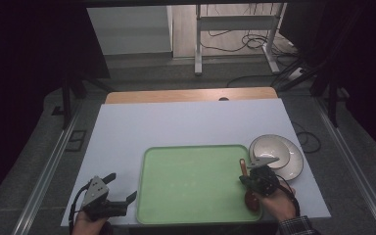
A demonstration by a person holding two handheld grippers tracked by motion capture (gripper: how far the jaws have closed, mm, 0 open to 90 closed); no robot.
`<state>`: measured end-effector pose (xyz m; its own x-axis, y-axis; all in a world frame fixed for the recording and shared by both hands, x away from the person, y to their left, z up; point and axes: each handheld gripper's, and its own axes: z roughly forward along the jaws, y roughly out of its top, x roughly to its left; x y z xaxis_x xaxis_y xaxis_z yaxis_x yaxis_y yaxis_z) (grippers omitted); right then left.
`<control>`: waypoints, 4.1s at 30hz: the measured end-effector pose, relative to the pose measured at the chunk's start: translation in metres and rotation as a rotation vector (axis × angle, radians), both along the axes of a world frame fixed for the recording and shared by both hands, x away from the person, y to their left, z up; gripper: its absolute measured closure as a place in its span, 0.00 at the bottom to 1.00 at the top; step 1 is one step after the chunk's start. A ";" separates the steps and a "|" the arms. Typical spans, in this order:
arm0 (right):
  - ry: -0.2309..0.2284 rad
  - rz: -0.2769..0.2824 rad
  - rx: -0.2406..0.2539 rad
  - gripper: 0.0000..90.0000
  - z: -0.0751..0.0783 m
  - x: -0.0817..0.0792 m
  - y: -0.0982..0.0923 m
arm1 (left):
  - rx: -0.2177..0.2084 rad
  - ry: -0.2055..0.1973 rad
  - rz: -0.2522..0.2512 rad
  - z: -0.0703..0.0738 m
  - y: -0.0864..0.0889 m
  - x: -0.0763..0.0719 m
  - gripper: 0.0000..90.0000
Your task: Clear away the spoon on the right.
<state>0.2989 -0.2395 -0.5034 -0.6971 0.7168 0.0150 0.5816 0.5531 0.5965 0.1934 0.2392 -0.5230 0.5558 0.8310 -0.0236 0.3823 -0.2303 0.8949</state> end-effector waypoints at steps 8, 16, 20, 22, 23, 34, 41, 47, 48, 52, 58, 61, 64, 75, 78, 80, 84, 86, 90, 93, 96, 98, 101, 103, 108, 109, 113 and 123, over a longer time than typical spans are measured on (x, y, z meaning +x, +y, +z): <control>0.001 -0.014 0.002 1.00 0.000 0.001 -0.002 | 0.002 0.000 -0.001 0.000 0.000 0.000 0.04; 0.001 -0.026 0.005 1.00 -0.001 0.003 -0.005 | 0.004 -0.001 -0.002 0.000 0.000 0.000 0.04; -0.009 -0.024 0.009 0.99 0.000 0.002 -0.004 | 0.004 -0.001 -0.002 0.000 0.000 0.000 0.04; -0.013 -0.024 0.011 0.98 0.001 0.002 -0.005 | 0.004 -0.001 -0.002 0.000 -0.001 0.000 0.04; -0.014 -0.024 0.014 0.97 0.001 0.002 -0.005 | 0.004 -0.001 -0.003 0.000 0.000 0.000 0.04; -0.028 -0.007 0.030 0.85 0.005 0.000 -0.001 | 0.005 -0.001 -0.002 0.000 -0.001 0.000 0.04; -0.039 0.001 0.038 0.72 0.007 -0.001 0.001 | 0.006 -0.002 -0.002 0.000 -0.001 0.000 0.04; -0.055 0.010 0.044 0.62 0.010 -0.003 0.002 | 0.005 -0.001 -0.002 0.000 -0.001 0.000 0.04; -0.059 0.014 0.045 0.61 0.010 -0.003 0.002 | 0.005 -0.001 -0.002 0.000 -0.001 0.000 0.04; -0.072 0.023 0.051 0.53 0.013 -0.004 0.003 | 0.005 -0.001 -0.001 0.000 -0.001 0.000 0.04; -0.105 0.030 0.052 0.41 0.015 -0.006 0.004 | 0.004 -0.002 -0.001 0.000 -0.001 0.000 0.04; -0.122 0.026 0.052 0.35 0.016 -0.007 0.004 | 0.004 -0.002 -0.001 0.000 0.000 0.000 0.04; -0.132 0.025 0.051 0.31 0.018 -0.008 0.003 | 0.003 -0.001 -0.001 0.000 0.000 0.000 0.04; -0.166 0.026 0.066 0.19 0.022 -0.013 0.001 | 0.006 -0.004 -0.001 0.000 -0.001 0.000 0.04; -0.178 0.029 0.072 0.16 0.024 -0.014 0.001 | 0.006 -0.005 -0.001 0.000 -0.001 -0.001 0.04; -0.181 0.031 0.076 0.15 0.025 -0.015 0.000 | 0.006 -0.005 -0.001 0.000 -0.001 0.000 0.04; -0.192 0.034 0.089 0.12 0.026 -0.017 -0.001 | 0.006 -0.005 -0.001 0.000 -0.001 -0.001 0.04; -0.195 0.036 0.095 0.12 0.027 -0.019 -0.002 | 0.007 -0.005 -0.001 0.000 -0.001 -0.001 0.04; -0.204 0.035 0.102 0.11 0.029 -0.021 -0.004 | 0.007 -0.006 -0.001 0.000 -0.001 -0.001 0.04; -0.207 0.032 0.107 0.10 0.030 -0.023 -0.006 | 0.008 -0.007 -0.001 0.000 -0.001 -0.001 0.04; -0.210 0.029 0.110 0.10 0.030 -0.025 -0.008 | 0.008 -0.007 0.000 0.000 -0.001 -0.001 0.04; -0.209 0.023 0.113 0.10 0.031 -0.027 -0.010 | 0.008 -0.007 0.000 0.000 -0.001 -0.001 0.04; -0.210 0.019 0.118 0.09 0.031 -0.028 -0.012 | 0.008 -0.007 0.000 0.000 -0.001 -0.001 0.04; -0.210 0.018 0.120 0.08 0.031 -0.029 -0.014 | 0.009 -0.007 0.000 0.000 -0.001 -0.001 0.04; -0.210 0.017 0.121 0.06 0.030 -0.032 -0.017 | 0.009 -0.007 0.000 0.000 -0.001 -0.001 0.04; -0.210 0.017 0.121 0.06 0.031 -0.033 -0.017 | 0.009 -0.007 0.000 0.000 -0.001 -0.001 0.04; -0.211 0.015 0.119 0.05 0.031 -0.036 -0.020 | 0.008 -0.007 0.000 0.000 -0.001 -0.001 0.04; -0.211 0.006 0.127 0.00 0.032 -0.043 -0.026 | 0.007 -0.008 0.001 0.000 -0.001 -0.001 0.04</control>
<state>0.2562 -0.2654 -0.4709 -0.6985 0.7144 -0.0418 0.4339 0.4692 0.7692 0.1928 0.2384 -0.5232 0.5551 0.8316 -0.0139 0.3757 -0.2358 0.8962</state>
